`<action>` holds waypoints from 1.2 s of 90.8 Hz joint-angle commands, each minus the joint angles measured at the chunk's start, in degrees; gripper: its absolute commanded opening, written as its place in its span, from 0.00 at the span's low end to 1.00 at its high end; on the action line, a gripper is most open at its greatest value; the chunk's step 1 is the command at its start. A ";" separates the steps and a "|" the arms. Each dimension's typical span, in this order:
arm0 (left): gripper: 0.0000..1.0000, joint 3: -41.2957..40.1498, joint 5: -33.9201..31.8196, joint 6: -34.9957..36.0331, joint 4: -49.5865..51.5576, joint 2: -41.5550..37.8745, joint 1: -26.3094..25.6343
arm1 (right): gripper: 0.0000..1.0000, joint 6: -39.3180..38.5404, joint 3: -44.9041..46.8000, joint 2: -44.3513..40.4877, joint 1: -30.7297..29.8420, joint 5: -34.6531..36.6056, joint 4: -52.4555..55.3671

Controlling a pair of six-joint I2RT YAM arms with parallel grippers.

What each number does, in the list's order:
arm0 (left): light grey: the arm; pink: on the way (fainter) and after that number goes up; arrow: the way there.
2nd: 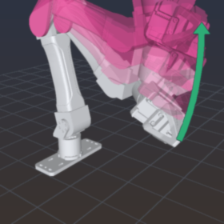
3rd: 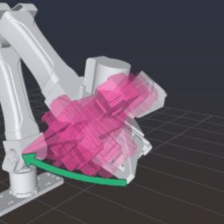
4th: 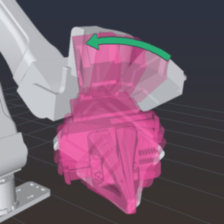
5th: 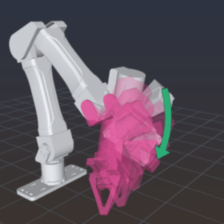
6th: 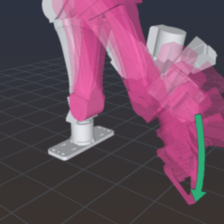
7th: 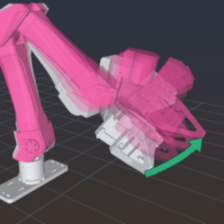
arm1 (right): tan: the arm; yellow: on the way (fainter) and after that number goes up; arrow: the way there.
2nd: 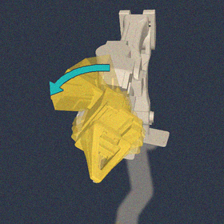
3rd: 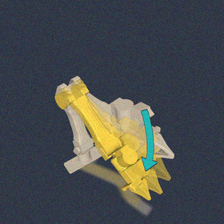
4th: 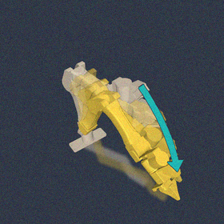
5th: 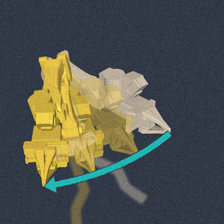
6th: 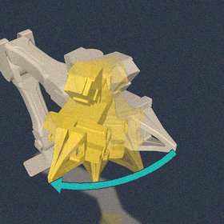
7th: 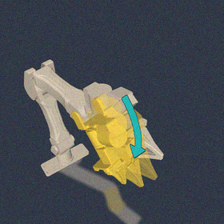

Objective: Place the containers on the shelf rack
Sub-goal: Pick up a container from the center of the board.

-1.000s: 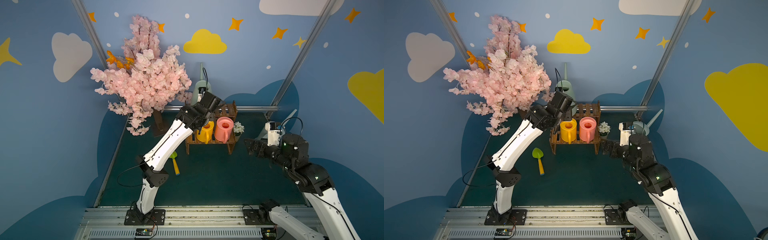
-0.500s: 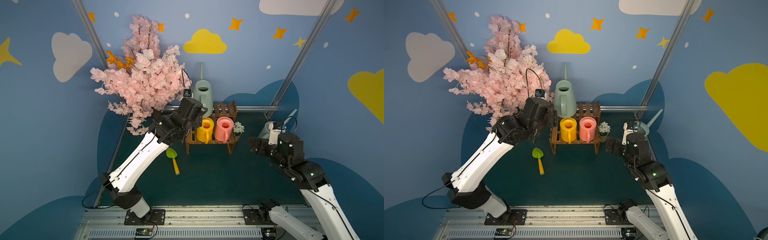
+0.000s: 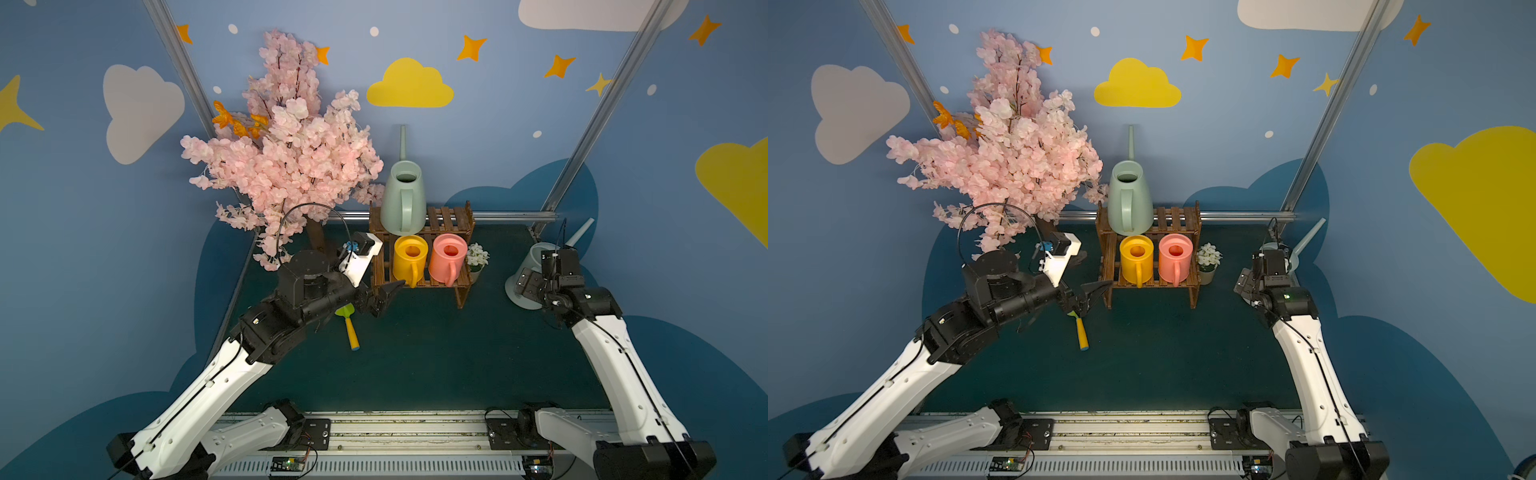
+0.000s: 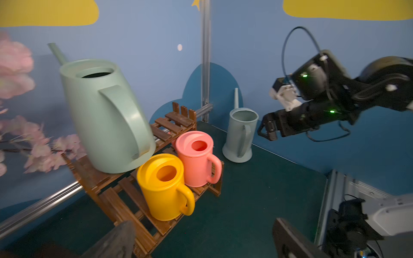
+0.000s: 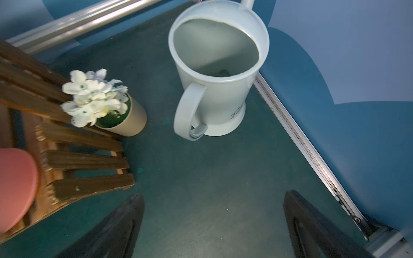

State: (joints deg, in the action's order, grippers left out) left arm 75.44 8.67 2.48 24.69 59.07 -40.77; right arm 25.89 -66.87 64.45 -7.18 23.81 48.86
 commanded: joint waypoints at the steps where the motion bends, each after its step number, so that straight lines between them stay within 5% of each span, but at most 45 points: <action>1: 1.00 1.39 14.48 4.48 2.51 2.47 0.17 | 0.98 0.30 0.71 2.22 1.02 2.90 0.16; 17: 1.00 1.14 20.01 3.84 2.60 6.17 0.23 | 0.98 -0.63 0.62 6.88 2.22 3.52 -3.33; 73: 1.00 -2.77 16.55 -0.50 0.03 5.05 3.60 | 0.91 0.81 -11.53 28.56 3.33 4.63 -5.30; 85: 1.00 -3.91 15.72 -1.50 -0.49 4.03 4.39 | 0.75 -0.08 -11.49 30.96 3.68 4.44 -5.31; 101: 1.00 -5.12 15.50 -2.87 -1.02 3.03 6.02 | 0.33 -0.20 -7.82 28.73 3.62 4.64 -8.35; 109: 1.00 -5.42 15.63 -3.54 -1.21 2.92 6.82 | 0.22 -0.68 -7.02 27.07 3.52 4.75 -8.39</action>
State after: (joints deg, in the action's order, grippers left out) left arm 70.54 24.38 0.38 25.17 62.87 -34.98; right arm 25.91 -75.42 94.32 -3.77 27.70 41.04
